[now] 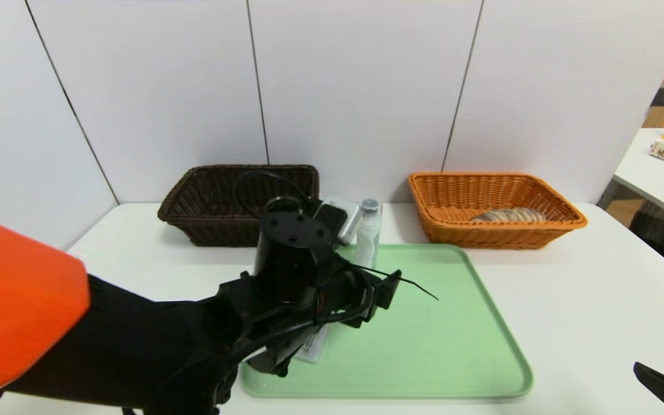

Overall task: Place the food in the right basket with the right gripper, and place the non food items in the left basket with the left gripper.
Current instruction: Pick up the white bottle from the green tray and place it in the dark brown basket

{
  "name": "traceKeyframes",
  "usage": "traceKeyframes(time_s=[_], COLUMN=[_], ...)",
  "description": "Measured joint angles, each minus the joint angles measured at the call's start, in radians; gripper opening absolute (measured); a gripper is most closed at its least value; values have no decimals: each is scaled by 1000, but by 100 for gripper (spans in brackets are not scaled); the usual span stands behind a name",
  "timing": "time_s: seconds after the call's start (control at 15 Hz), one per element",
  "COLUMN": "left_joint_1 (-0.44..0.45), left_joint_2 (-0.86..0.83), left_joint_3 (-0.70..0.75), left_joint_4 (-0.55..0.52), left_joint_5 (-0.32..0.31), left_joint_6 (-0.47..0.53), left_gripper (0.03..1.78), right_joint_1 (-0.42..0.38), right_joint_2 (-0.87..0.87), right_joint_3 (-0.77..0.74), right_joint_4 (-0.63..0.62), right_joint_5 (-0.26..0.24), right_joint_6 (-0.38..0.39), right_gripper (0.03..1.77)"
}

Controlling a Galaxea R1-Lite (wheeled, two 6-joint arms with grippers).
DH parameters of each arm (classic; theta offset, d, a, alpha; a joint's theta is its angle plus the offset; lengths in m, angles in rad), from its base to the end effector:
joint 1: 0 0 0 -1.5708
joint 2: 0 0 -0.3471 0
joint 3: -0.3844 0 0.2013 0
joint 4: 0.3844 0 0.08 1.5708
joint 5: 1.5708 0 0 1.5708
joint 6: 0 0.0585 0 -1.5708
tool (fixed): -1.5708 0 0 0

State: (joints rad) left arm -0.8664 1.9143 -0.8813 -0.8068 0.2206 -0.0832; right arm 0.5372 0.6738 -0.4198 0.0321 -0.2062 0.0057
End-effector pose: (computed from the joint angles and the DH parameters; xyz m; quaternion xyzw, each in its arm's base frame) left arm 0.2759 -0.3048 0.1745 0.0191 0.1096 -0.3110 0.9439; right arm 0.0577 0.0204 0.2040 -0.0490 0.1333 0.1627 0.9764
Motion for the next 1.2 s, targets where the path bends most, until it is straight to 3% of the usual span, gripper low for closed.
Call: traceKeyframes(time_s=[1.2], left_joint_1=[102], left_joint_2=[268], left_joint_3=[-284], left_joint_4=[9], left_joint_5=[-3], left_joint_6=[87], left_gripper=[169], right_joint_1=[0], right_joint_2=[6], right_joint_3=[22], right_joint_4=[0], right_joint_5=[4], right_joint_6=[0], right_gripper=[169])
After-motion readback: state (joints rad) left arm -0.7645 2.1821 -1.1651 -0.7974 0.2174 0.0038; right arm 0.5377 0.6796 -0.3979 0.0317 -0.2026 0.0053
